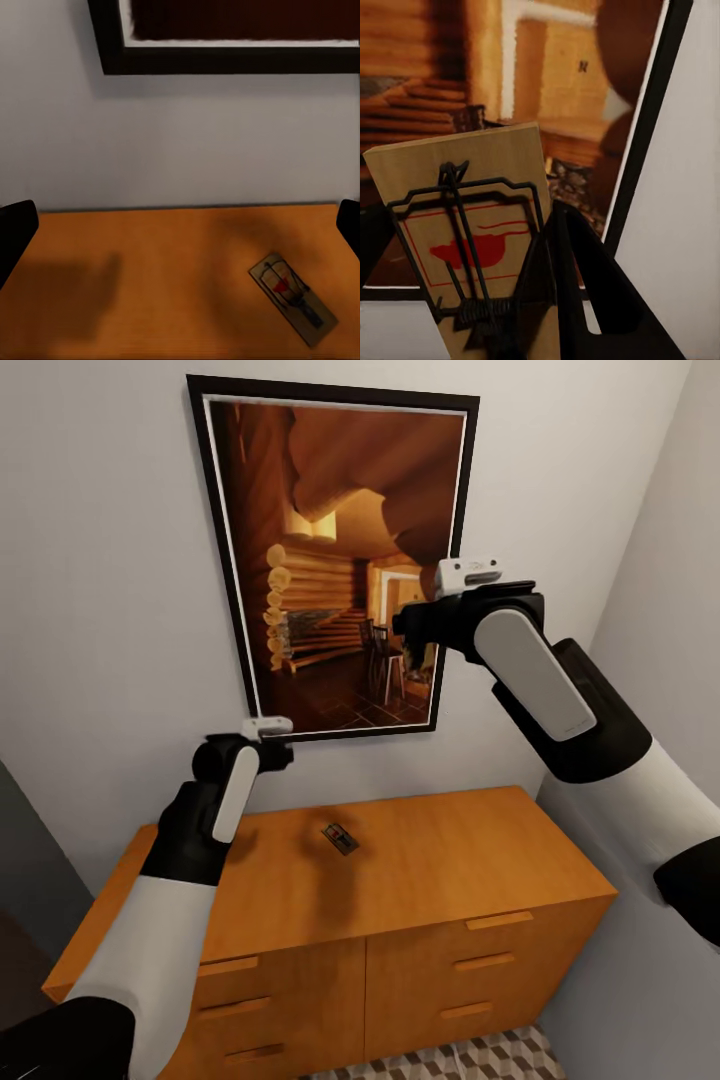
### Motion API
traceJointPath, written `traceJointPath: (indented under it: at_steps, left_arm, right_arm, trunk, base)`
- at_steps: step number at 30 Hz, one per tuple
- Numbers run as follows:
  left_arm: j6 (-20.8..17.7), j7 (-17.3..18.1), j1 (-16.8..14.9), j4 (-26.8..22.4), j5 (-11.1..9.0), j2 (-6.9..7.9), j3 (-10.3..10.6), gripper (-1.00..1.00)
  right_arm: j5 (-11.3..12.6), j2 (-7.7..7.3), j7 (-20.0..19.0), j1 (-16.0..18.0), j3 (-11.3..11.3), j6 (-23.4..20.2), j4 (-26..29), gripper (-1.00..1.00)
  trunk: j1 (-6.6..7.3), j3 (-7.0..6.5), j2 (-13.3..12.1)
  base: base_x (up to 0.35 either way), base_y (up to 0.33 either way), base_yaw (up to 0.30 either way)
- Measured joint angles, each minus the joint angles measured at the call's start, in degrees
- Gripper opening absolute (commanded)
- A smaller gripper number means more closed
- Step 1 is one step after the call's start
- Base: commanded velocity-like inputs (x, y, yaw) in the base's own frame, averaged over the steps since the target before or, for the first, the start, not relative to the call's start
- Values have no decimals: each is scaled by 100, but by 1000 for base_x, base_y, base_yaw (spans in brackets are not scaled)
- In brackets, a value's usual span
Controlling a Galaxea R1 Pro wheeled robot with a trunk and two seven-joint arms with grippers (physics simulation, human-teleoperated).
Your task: Take the four mousetraps from the cabinet in the bathroom and place them on the bathroom floor. Make sure all four end up on the same floor surface, and ensure that at least two of them are either under or directly next to the same bathroom sink.
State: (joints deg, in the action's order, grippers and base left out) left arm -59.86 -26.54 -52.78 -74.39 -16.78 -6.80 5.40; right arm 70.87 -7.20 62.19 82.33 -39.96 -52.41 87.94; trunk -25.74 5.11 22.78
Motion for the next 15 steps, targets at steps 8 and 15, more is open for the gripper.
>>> traceJointPath:
  at_steps: [8, 15]
  left_arm:
    - [0, -16, -13, 135, -2, -5, -7, 100]
    - [0, -87, -15, 167, -40, -31, -9, 100]
  right_arm:
    - [-164, -14, -59, 7, -21, -31, 52, -100]
    - [-321, -16, -77, 8, -20, -84, 63, -100]
  trunk:
    - [0, 0, 0]
    - [0, 0, 0]
  base:
    - [0, 0, 0]
    - [0, 0, 0]
